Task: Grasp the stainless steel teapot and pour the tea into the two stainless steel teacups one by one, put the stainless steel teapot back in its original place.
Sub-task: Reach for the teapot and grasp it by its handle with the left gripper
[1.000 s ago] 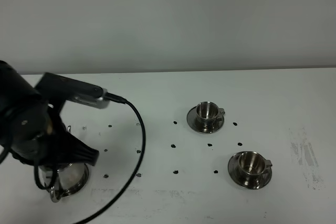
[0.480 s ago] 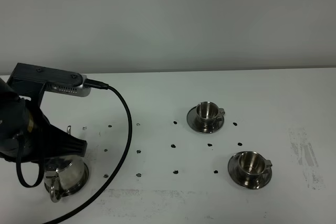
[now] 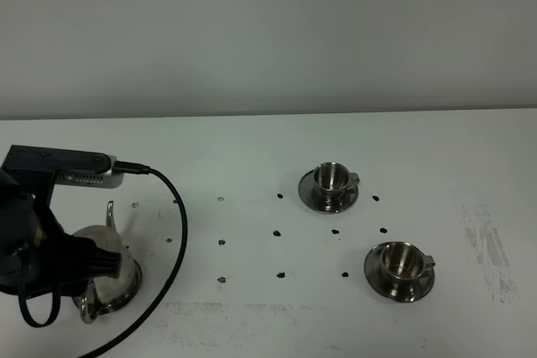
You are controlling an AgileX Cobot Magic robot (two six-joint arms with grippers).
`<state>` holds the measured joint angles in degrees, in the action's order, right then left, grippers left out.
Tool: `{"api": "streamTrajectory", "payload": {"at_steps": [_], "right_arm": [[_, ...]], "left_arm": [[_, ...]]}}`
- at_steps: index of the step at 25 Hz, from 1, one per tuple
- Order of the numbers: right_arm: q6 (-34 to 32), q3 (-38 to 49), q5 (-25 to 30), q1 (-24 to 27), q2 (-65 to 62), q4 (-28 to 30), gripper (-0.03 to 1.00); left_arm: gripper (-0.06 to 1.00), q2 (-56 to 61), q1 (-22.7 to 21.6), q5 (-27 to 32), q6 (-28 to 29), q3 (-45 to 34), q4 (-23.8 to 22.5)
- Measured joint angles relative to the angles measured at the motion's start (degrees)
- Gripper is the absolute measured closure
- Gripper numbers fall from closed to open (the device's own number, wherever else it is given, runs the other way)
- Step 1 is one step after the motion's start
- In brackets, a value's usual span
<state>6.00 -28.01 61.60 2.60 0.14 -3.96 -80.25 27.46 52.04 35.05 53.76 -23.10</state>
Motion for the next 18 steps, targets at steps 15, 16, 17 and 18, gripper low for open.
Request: {"api": "streamTrajectory", "payload": {"at_steps": [15, 16, 17, 18], "right_arm": [[0.0, 0.0, 0.0, 0.0, 0.0, 0.0, 0.54], [0.0, 0.0, 0.0, 0.0, 0.0, 0.0, 0.54], [0.0, 0.0, 0.0, 0.0, 0.0, 0.0, 0.54], [0.0, 0.0, 0.0, 0.0, 0.0, 0.0, 0.54]], "left_arm": [[0.22, -6.7, -0.9, -4.7, 1.8, -1.0, 0.0], [0.22, -7.5, -0.9, -5.5, 2.1, -1.0, 0.0], [0.22, -8.1, -0.9, -5.9, 2.3, -1.0, 0.1], [0.22, -8.7, -1.4, -6.3, 2.4, -1.0, 0.4]]}}
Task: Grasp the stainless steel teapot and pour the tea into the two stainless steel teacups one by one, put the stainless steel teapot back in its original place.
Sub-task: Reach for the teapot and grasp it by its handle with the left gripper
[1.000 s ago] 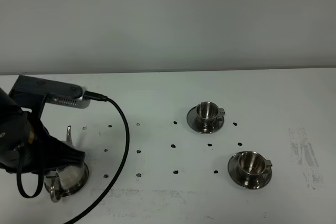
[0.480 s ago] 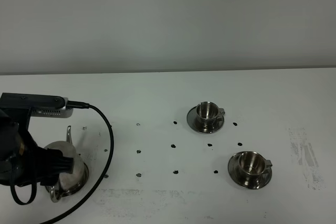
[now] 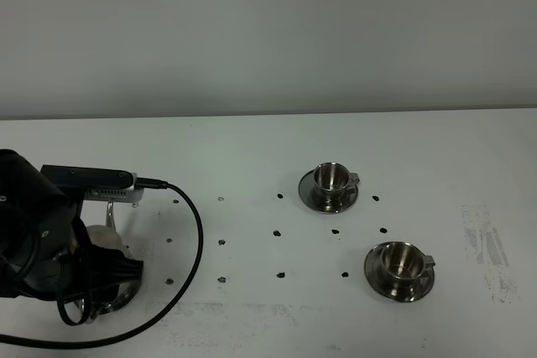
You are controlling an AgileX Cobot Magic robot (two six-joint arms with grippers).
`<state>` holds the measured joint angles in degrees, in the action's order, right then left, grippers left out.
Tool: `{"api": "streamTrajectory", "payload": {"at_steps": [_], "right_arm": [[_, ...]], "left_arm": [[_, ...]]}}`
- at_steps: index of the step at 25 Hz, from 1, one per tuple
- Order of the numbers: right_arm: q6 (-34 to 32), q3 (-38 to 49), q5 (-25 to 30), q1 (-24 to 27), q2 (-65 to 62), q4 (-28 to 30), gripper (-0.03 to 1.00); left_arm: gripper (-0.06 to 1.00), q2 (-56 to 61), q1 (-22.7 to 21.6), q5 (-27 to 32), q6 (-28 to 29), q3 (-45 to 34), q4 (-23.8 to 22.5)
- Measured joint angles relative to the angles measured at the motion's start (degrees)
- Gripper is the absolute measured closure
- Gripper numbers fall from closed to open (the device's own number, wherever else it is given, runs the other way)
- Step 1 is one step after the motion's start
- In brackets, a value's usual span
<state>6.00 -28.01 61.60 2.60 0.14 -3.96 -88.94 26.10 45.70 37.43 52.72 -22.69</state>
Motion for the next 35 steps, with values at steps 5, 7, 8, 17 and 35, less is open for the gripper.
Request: {"api": "streamTrajectory", "payload": {"at_steps": [5, 7, 8, 17, 35], "right_arm": [[0.0, 0.0, 0.0, 0.0, 0.0, 0.0, 0.54], [0.0, 0.0, 0.0, 0.0, 0.0, 0.0, 0.54], [0.0, 0.0, 0.0, 0.0, 0.0, 0.0, 0.54], [0.0, 0.0, 0.0, 0.0, 0.0, 0.0, 0.54], [0.0, 0.0, 0.0, 0.0, 0.0, 0.0, 0.54]], "left_arm": [[0.22, -2.9, -2.6, -0.2, 0.0, 0.0, 0.8], [0.22, -3.3, -3.3, -1.0, 0.0, 0.0, 0.8], [0.22, -3.4, -3.5, -1.5, 0.0, 0.0, 1.0], [0.22, -6.6, -4.2, -3.7, -3.0, 0.0, 4.4], [0.24, -10.4, -7.5, -5.4, -9.1, 1.0, 8.2]]}}
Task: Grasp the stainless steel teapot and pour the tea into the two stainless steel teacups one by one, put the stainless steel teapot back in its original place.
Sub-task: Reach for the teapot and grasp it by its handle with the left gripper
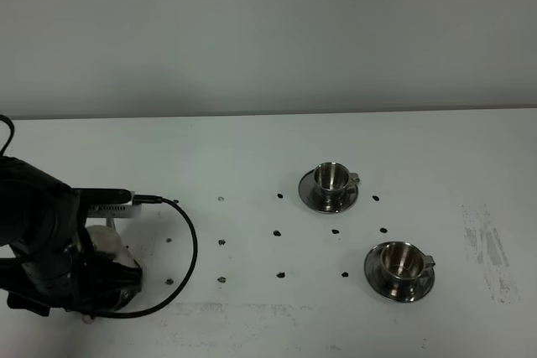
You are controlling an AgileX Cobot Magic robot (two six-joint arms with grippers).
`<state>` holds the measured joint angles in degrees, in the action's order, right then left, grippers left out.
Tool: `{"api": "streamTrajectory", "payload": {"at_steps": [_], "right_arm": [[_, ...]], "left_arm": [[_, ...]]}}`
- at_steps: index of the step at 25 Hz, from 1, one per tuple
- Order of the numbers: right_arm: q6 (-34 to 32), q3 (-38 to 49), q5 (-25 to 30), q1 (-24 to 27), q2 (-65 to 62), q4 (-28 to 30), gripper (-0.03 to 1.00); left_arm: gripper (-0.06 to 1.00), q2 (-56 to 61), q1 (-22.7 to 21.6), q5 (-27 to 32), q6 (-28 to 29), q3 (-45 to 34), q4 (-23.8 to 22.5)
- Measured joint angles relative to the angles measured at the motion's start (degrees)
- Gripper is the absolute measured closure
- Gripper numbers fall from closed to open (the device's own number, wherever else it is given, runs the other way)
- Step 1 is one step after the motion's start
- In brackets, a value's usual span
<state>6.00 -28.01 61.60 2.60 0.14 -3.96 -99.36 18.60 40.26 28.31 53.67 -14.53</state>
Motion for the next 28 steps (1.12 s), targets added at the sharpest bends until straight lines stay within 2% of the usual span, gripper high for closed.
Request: {"api": "streamTrajectory", "payload": {"at_steps": [7, 16, 28], "right_arm": [[0.0, 0.0, 0.0, 0.0, 0.0, 0.0, 0.54], [0.0, 0.0, 0.0, 0.0, 0.0, 0.0, 0.54], [0.0, 0.0, 0.0, 0.0, 0.0, 0.0, 0.54]], "left_arm": [[0.24, -0.8, 0.0, -0.5, -2.4, 2.4, 0.8], [0.24, -1.3, -1.7, -0.2, -3.7, 2.5, 0.9], [0.24, -3.5, -1.7, -0.2, -4.6, 2.5, 1.9]]}}
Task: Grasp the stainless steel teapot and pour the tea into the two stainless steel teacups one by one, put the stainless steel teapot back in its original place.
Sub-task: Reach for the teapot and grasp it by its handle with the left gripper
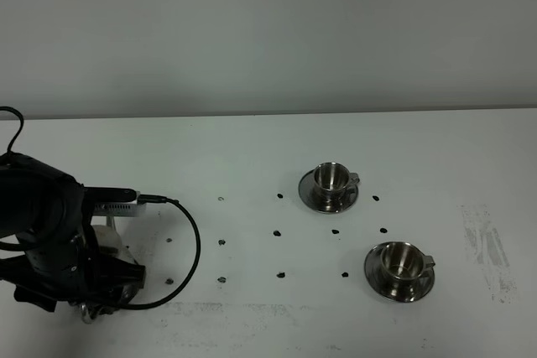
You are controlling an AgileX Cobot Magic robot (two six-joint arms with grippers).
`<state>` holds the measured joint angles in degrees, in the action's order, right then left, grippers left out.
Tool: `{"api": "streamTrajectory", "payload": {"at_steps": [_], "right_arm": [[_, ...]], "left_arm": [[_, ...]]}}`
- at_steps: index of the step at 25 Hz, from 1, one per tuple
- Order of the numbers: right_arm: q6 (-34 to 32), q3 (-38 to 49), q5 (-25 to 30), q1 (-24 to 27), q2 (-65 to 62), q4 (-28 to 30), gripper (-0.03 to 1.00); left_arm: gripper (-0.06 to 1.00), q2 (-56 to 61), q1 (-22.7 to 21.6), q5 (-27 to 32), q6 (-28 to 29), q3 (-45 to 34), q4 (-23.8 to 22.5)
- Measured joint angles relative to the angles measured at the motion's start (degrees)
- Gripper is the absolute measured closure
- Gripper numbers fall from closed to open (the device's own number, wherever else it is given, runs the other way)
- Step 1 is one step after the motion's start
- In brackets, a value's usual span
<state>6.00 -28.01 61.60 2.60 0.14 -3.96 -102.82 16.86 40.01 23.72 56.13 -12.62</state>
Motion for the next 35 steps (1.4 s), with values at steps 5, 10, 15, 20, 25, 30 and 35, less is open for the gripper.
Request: {"api": "streamTrajectory", "payload": {"at_steps": [5, 10, 15, 20, 25, 30, 35], "right_arm": [[0.0, 0.0, 0.0, 0.0, 0.0, 0.0, 0.54], [0.0, 0.0, 0.0, 0.0, 0.0, 0.0, 0.54], [0.0, 0.0, 0.0, 0.0, 0.0, 0.0, 0.54], [0.0, 0.0, 0.0, 0.0, 0.0, 0.0, 0.54], [0.0, 0.0, 0.0, 0.0, 0.0, 0.0, 0.54], [0.0, 0.0, 0.0, 0.0, 0.0, 0.0, 0.54], [0.0, 0.0, 0.0, 0.0, 0.0, 0.0, 0.54]], "left_arm": [[0.24, 0.0, 0.0, 0.0, -4.0, 0.2, 3.3], [0.24, 0.3, 0.0, 0.1, -4.9, 1.3, 4.4], [0.25, 0.9, 0.0, 1.3, -5.0, 2.5, 4.4], [0.3, 0.9, 0.0, 1.5, -5.0, 2.5, 4.4], [0.34, 0.9, -0.5, 1.5, -5.1, 2.5, 4.2], [0.34, 0.9, -1.1, 1.5, -5.1, 2.5, 3.0], [0.34, 0.9, -1.1, 1.4, -5.2, 2.5, 2.7]]}}
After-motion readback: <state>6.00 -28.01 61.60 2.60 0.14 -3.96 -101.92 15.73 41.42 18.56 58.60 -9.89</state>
